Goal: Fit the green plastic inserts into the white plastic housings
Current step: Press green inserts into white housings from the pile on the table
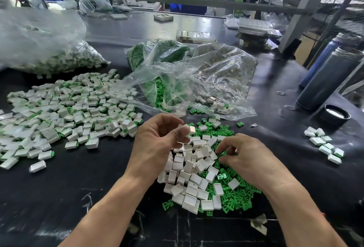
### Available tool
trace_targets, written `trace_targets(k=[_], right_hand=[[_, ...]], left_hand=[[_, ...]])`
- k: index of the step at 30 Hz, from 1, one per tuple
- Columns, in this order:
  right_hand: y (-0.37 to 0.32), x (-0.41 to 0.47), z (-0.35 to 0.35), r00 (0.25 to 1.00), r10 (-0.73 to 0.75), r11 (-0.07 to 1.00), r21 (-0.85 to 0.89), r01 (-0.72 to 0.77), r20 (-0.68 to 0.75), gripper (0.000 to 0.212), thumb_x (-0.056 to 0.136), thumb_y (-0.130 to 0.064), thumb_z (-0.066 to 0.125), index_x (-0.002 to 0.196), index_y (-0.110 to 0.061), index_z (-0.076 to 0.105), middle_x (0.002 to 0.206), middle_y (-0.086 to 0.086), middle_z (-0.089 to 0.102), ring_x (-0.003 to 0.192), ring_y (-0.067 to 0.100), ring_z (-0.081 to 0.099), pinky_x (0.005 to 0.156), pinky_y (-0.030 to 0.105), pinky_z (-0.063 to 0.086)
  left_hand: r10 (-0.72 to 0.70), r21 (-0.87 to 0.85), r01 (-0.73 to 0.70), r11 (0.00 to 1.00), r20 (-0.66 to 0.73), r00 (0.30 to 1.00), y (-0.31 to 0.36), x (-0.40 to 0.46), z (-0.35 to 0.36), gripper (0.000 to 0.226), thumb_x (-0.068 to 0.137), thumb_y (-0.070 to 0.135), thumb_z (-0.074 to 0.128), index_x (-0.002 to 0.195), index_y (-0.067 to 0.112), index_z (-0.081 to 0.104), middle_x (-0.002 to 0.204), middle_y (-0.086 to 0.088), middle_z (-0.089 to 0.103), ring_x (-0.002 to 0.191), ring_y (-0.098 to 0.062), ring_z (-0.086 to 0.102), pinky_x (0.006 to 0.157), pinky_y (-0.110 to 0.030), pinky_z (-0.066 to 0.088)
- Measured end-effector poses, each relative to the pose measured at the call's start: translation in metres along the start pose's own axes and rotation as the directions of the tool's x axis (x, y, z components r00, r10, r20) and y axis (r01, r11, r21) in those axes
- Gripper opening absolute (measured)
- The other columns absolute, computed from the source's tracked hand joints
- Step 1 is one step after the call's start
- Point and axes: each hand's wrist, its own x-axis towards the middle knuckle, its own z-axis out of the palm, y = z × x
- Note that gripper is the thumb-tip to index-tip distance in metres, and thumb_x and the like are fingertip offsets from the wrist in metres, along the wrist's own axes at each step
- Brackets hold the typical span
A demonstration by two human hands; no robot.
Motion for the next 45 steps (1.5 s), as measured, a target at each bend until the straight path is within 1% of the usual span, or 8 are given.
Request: trace_targets(k=[4, 7, 12, 18, 26, 32, 39, 45], right_hand=[[0.003, 0.0, 0.001, 1.0, -0.013, 0.999, 0.034, 0.014, -0.023, 0.015, 0.087, -0.036, 0.08, 0.081, -0.036, 0.067, 0.086, -0.017, 0.064, 0.075, 0.0, 0.058, 0.066, 0.022, 0.044], [0.004, 0.001, 0.002, 0.996, -0.006, 0.972, 0.235, 0.028, -0.094, 0.012, 0.089, -0.032, 0.079, 0.082, -0.033, 0.068, 0.079, -0.014, 0.071, 0.07, -0.002, 0.064, 0.062, 0.021, 0.047], [-0.005, 0.002, 0.007, 0.984, -0.017, 0.752, 0.646, 0.132, -0.18, 0.014, 0.092, -0.017, 0.079, 0.09, -0.029, 0.072, 0.082, 0.0, 0.075, 0.065, 0.01, 0.07, 0.056, 0.018, 0.052], [-0.011, 0.001, 0.018, 0.974, -0.089, 0.65, 0.729, 0.216, -0.21, 0.02, 0.097, -0.018, 0.072, 0.099, -0.037, 0.079, 0.069, -0.007, 0.062, 0.061, 0.012, 0.052, 0.059, 0.029, 0.044], [-0.022, -0.004, 0.021, 0.954, -0.154, 0.487, 0.82, 0.301, -0.259, 0.012, 0.092, -0.008, 0.077, 0.098, -0.018, 0.075, 0.072, -0.009, 0.07, 0.06, 0.002, 0.062, 0.057, 0.013, 0.048], [-0.025, -0.006, 0.02, 0.95, -0.158, 0.492, 0.813, 0.311, -0.268, 0.013, 0.091, -0.005, 0.077, 0.093, -0.018, 0.076, 0.071, -0.004, 0.07, 0.058, 0.004, 0.058, 0.055, 0.016, 0.046], [-0.023, -0.006, 0.019, 0.956, -0.159, 0.521, 0.801, 0.295, -0.248, 0.014, 0.092, -0.005, 0.075, 0.094, -0.018, 0.08, 0.065, -0.006, 0.067, 0.054, 0.009, 0.054, 0.051, 0.02, 0.046], [-0.023, -0.004, 0.023, 0.96, -0.139, 0.428, 0.86, 0.279, -0.242, 0.015, 0.093, -0.003, 0.073, 0.094, -0.017, 0.08, 0.067, 0.005, 0.068, 0.055, 0.016, 0.057, 0.052, 0.022, 0.049]], left_hand=[[-0.018, -0.013, 0.018, 1.0, -0.014, 1.0, 0.0, 0.001, 0.0, 0.027, 0.072, 0.038, 0.084, 0.086, 0.018, 0.072, 0.081, -0.003, 0.076, 0.069, -0.016, 0.067, 0.06, -0.022, 0.054], [-0.052, -0.053, 0.052, 0.997, -0.006, 0.999, 0.0, 0.002, -0.001, 0.026, 0.07, 0.038, 0.084, 0.084, 0.019, 0.072, 0.078, -0.003, 0.071, 0.066, -0.014, 0.059, 0.057, -0.023, 0.051], [-0.078, -0.183, 0.087, 0.979, 0.052, 0.996, 0.001, 0.001, 0.0, 0.023, 0.072, 0.027, 0.082, 0.091, 0.016, 0.074, 0.088, -0.008, 0.074, 0.078, -0.021, 0.067, 0.067, -0.028, 0.058], [-0.08, -0.258, 0.113, 0.96, 0.135, 0.988, -0.002, 0.0, 0.007, 0.033, 0.067, 0.025, 0.084, 0.099, 0.02, 0.081, 0.093, -0.006, 0.075, 0.086, -0.021, 0.071, 0.078, -0.029, 0.059], [-0.051, -0.166, 0.072, 0.983, 0.128, 0.991, -0.009, -0.001, 0.015, 0.022, 0.073, 0.011, 0.082, 0.093, 0.02, 0.079, 0.093, -0.008, 0.078, 0.086, -0.02, 0.074, 0.077, -0.029, 0.059], [-0.038, -0.15, 0.056, 0.987, 0.117, 0.992, -0.008, -0.002, 0.016, 0.022, 0.071, 0.015, 0.083, 0.093, 0.016, 0.078, 0.092, -0.009, 0.078, 0.083, -0.022, 0.074, 0.076, -0.03, 0.061], [0.018, -0.077, -0.01, 0.997, 0.103, 0.994, -0.009, -0.004, 0.017, 0.019, 0.082, -0.001, 0.078, 0.092, 0.015, 0.076, 0.09, -0.007, 0.077, 0.077, -0.015, 0.07, 0.072, -0.024, 0.057], [0.023, -0.064, -0.017, 0.998, 0.098, 0.995, -0.009, -0.005, 0.016, 0.013, 0.084, 0.014, 0.079, 0.096, 0.02, 0.079, 0.088, -0.006, 0.077, 0.074, -0.016, 0.069, 0.07, -0.023, 0.056]])
